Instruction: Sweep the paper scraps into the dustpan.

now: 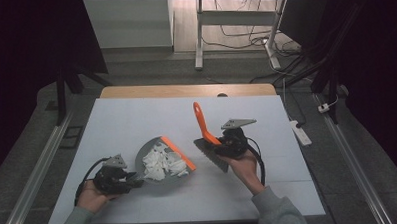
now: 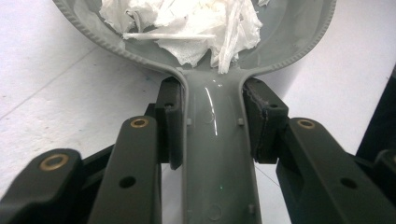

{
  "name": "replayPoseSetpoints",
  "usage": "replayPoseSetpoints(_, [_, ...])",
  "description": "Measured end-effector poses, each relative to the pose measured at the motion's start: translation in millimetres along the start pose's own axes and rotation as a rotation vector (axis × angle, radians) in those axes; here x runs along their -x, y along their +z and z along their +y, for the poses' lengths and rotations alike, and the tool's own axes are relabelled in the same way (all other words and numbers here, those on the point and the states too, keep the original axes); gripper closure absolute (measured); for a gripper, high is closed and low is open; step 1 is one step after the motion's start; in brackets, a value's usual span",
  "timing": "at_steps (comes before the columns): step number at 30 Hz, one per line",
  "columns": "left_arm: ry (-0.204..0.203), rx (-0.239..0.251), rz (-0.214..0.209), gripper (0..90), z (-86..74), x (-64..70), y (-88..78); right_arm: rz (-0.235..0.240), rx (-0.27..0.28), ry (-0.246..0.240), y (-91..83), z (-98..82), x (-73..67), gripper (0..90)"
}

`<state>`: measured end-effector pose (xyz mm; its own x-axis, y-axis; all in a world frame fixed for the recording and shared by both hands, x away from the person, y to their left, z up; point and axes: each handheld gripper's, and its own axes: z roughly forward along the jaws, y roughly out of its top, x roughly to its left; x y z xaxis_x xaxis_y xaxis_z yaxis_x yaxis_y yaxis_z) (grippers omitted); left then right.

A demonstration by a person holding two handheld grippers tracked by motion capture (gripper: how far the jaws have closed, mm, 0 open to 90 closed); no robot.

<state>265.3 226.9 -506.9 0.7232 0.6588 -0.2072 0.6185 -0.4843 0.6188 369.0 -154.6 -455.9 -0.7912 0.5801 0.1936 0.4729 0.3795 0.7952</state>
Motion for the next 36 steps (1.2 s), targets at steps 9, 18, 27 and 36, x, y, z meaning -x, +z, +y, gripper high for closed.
replayPoseSetpoints(9, [-0.051, 0.056, 0.040, 62.1, -0.9, -2.1, -7.9, -0.009, 0.013, -0.003, -19.6, -11.2, 4.6, 70.4])
replayPoseSetpoints(18, [-0.113, 0.114, 0.083, 62.1, -1.8, -2.5, -16.0, -0.020, 0.016, 0.001, -34.1, -21.3, 11.4, 70.4])
replayPoseSetpoints(27, [-0.168, 0.139, 0.126, 62.0, -4.8, -4.2, -21.4, -0.033, 0.024, 0.013, -47.1, -28.4, 15.7, 70.4])
replayPoseSetpoints(36, [-0.225, 0.173, 0.173, 62.0, -8.5, -2.6, -26.2, -0.028, 0.030, 0.030, -56.7, -32.2, 19.3, 70.4])
